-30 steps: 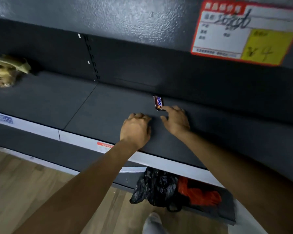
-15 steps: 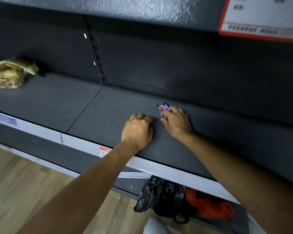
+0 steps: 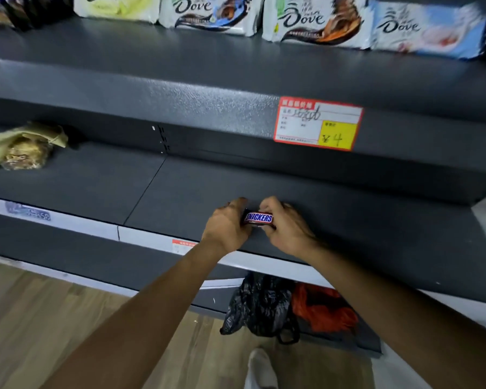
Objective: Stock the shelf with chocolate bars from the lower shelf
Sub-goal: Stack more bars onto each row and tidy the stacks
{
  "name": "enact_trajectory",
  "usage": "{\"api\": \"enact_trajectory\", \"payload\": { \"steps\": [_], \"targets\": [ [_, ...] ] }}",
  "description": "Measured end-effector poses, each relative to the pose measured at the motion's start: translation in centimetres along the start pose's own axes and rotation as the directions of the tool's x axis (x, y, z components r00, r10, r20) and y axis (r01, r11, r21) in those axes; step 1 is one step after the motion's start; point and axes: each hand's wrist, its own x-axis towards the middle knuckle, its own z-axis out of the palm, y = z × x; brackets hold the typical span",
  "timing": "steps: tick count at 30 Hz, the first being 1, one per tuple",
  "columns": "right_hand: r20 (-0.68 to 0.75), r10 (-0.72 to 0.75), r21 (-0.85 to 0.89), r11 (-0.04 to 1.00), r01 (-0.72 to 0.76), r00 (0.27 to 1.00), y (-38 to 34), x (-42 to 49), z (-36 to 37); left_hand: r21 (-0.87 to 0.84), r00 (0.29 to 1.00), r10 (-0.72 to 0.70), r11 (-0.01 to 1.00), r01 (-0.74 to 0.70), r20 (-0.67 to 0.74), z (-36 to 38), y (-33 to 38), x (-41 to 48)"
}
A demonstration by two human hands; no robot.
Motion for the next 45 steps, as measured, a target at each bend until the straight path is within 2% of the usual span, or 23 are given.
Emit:
{"api": "enact_trajectory", "payload": {
  "steps": [4,8,12,18,25,30,37,41,45],
  "targets": [
    [-0.045,-0.046,0.041,0.998,0.047,0.998,-2.9,-2.8,-2.6,-0.267,0.995,-0.079,0.959,0.092,0.058,-2.0,1.1,-3.0],
    [-0.094,-0.087,0.047,0.995,0.092,0.992,-5.1,-5.7,-4.9,-0.580,0.994,-0.097,0.807,0.107,0.047,-4.0,2.5,-6.7],
    [-0.176,-0.154,-0.011,0.988,0.154,0.972,-6.9,-8.6,-7.6,-0.701,0.997,-0.059,0.709,0.078,0.051,-5.9,4.6,-9.6],
    [-0.294,-0.323,-0.127,0.946,0.298,0.899,-8.3,-11.3,-11.6,-0.768,0.999,0.023,0.640,0.007,0.029,-8.5,8.3,-11.7],
    [-0.392,-0.404,-0.209,0.914,0.347,0.826,-8.7,-13.3,-16.9,-0.785,0.990,0.141,0.613,-0.090,-0.004,-12.0,12.9,-12.7],
    [-0.467,-0.452,-0.319,0.888,0.332,0.760,-8.2,-14.2,-20.7,-0.777,0.981,0.193,0.615,-0.132,-0.014,-13.0,16.3,-12.2],
    [-0.539,-0.450,-0.369,0.886,0.280,0.712,-6.2,-13.5,-25.3,-0.756,0.964,0.257,0.615,-0.223,-0.075,-13.9,21.5,-10.2],
    [-0.578,-0.425,-0.372,0.897,0.240,0.696,-4.5,-12.2,-28.1,-0.659,0.943,0.299,0.682,-0.319,-0.147,-14.1,24.2,-7.7],
    [-0.599,-0.409,-0.389,0.900,0.196,0.688,-2.6,-10.8,-30.8,-0.633,0.936,0.309,0.694,-0.343,-0.169,-13.9,27.0,-5.1]
  ]
}}
